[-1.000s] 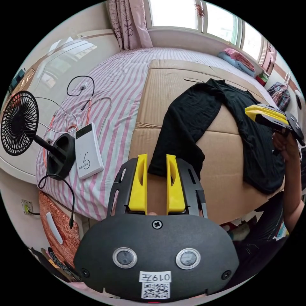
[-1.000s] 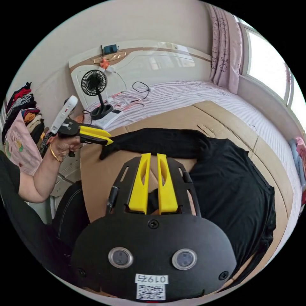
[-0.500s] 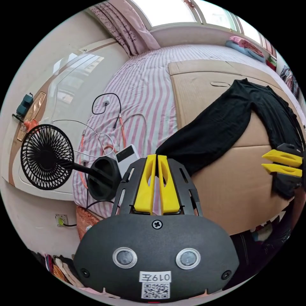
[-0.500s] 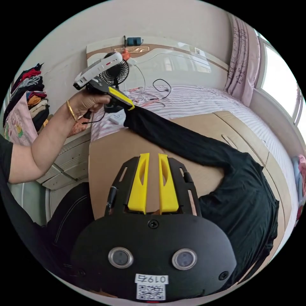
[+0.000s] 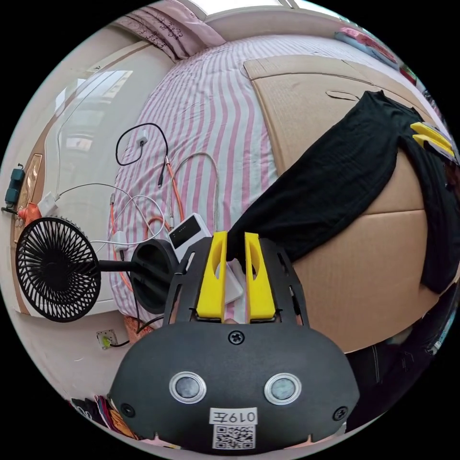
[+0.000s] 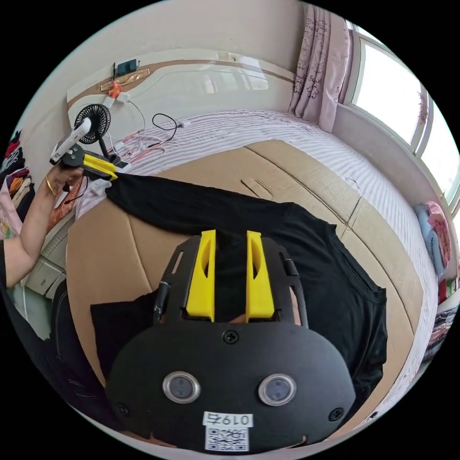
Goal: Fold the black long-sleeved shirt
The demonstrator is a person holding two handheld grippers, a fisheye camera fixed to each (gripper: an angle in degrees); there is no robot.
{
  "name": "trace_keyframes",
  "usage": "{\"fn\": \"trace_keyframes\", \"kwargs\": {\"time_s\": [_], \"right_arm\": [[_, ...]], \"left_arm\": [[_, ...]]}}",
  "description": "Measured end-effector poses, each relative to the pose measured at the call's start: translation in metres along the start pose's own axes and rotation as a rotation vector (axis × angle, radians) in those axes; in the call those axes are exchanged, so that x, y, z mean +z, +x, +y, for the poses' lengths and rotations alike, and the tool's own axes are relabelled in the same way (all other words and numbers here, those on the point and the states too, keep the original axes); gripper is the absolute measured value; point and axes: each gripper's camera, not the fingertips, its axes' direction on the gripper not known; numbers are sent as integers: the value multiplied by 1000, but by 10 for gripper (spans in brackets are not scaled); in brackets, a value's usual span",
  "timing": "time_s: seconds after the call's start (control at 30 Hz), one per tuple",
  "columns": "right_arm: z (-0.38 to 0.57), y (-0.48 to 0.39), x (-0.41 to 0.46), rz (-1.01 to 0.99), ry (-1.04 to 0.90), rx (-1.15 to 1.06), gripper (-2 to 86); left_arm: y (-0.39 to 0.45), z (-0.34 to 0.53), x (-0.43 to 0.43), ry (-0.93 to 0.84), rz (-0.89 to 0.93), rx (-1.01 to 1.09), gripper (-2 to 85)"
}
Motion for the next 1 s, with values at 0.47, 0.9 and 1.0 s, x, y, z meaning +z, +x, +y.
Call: {"fn": "trace_keyframes", "kwargs": {"time_s": [0.47,0.9,1.0], "right_arm": [[72,-98,83,172,-54,-445,100],[153,-130,132,233,-28,-586,69],[173,-132,145,245,-38,-617,43]], "left_arm": [[-5,-25,3,242,259,17,112],[90,-331,119,183,545,298,101],[109,-369,138,114,442,350,92]]}}
